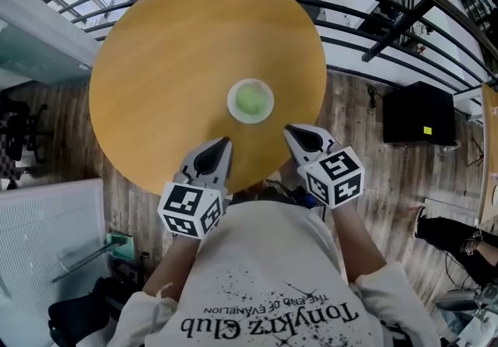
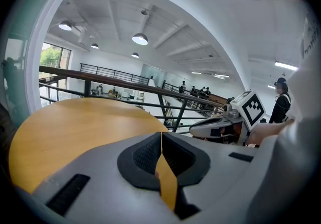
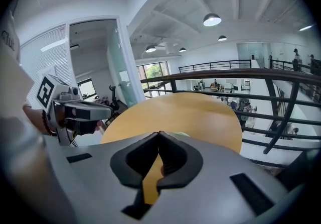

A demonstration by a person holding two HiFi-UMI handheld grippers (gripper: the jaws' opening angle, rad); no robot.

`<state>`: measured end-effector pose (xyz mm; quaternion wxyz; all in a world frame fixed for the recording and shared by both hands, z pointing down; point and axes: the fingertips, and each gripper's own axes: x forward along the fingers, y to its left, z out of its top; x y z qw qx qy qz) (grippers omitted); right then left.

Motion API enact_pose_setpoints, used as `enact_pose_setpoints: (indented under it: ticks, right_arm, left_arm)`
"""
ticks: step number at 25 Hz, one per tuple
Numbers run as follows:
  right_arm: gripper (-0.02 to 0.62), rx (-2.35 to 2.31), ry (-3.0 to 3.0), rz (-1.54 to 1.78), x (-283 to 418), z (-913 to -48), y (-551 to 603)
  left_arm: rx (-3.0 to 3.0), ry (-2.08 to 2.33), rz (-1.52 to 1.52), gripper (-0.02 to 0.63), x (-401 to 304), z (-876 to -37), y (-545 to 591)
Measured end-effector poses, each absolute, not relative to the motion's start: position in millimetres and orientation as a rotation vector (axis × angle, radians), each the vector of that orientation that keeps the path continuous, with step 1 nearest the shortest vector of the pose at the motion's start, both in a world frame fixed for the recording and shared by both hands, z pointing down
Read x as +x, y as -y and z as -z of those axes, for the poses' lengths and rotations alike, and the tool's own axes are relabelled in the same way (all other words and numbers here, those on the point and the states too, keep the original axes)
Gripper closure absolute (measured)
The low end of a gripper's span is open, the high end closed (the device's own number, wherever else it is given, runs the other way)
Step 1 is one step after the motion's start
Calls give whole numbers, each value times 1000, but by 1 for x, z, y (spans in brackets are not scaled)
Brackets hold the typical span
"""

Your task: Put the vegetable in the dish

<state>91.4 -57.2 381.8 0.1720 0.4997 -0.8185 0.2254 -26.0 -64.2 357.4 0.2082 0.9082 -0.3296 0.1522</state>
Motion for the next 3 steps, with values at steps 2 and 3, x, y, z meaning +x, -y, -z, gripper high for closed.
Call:
enact_pose_setpoints:
  ticks: [2,3]
  right_arm:
    - [570,1415,2328,-651,88,-382,54]
    - [571,1412,2331,-657,86,-382,53]
  left_arm:
    - [2521,913,-431,580,-29,-360,61]
    - [2517,912,-435,580,-30,-361,60]
